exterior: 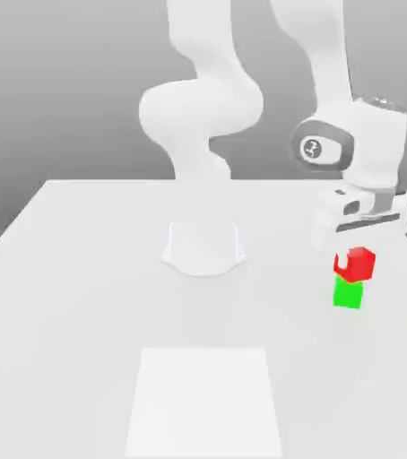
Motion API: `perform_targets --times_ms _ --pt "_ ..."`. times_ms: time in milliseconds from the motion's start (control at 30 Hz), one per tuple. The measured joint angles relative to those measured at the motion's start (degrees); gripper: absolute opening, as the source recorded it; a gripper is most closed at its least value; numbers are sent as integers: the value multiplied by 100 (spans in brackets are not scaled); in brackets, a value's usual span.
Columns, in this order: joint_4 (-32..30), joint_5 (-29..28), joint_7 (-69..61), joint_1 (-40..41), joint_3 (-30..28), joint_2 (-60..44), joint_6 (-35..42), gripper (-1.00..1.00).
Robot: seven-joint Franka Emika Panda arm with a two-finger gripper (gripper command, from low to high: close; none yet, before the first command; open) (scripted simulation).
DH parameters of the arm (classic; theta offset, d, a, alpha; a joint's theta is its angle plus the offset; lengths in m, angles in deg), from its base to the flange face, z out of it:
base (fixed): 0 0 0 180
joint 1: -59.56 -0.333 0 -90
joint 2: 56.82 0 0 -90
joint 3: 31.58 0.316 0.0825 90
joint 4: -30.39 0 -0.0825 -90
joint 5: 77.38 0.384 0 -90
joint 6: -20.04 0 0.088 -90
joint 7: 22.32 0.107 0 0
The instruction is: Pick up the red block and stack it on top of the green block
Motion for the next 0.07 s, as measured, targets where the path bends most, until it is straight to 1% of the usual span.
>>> perform_targets --times_ms 67 --pt "-4 -102 76 28 -1 -113 -99 -100"
